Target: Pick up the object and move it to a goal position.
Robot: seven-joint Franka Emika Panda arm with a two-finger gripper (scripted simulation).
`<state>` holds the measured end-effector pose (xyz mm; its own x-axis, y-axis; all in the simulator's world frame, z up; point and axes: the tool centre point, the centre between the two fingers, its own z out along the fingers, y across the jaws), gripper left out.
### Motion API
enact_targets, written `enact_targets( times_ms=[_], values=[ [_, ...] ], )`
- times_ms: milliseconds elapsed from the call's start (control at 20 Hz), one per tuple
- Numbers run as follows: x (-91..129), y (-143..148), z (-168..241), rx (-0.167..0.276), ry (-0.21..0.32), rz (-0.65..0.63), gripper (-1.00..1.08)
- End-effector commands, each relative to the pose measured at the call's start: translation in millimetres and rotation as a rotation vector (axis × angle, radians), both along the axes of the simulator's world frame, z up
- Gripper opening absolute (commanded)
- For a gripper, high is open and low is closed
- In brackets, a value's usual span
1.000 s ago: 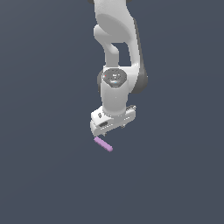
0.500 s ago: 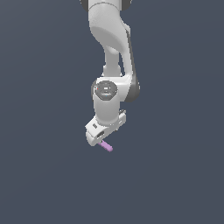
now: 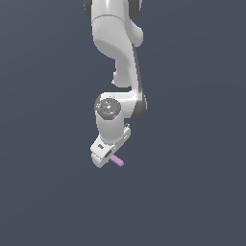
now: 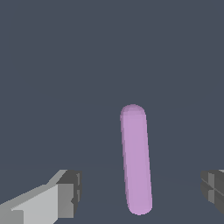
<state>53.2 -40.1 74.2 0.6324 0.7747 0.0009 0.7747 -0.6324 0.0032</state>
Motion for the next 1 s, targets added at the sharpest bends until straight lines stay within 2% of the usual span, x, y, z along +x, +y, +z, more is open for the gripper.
enact_targets(
  times_ms=[0, 600, 950],
  values=[
    [1, -3, -4, 0.000, 0.001, 0.032, 1.00],
    [2, -8, -13, 0.001, 0.003, 0.067, 1.00],
    [1, -8, -44, 0.001, 0.003, 0.070, 1.00]
  ],
)
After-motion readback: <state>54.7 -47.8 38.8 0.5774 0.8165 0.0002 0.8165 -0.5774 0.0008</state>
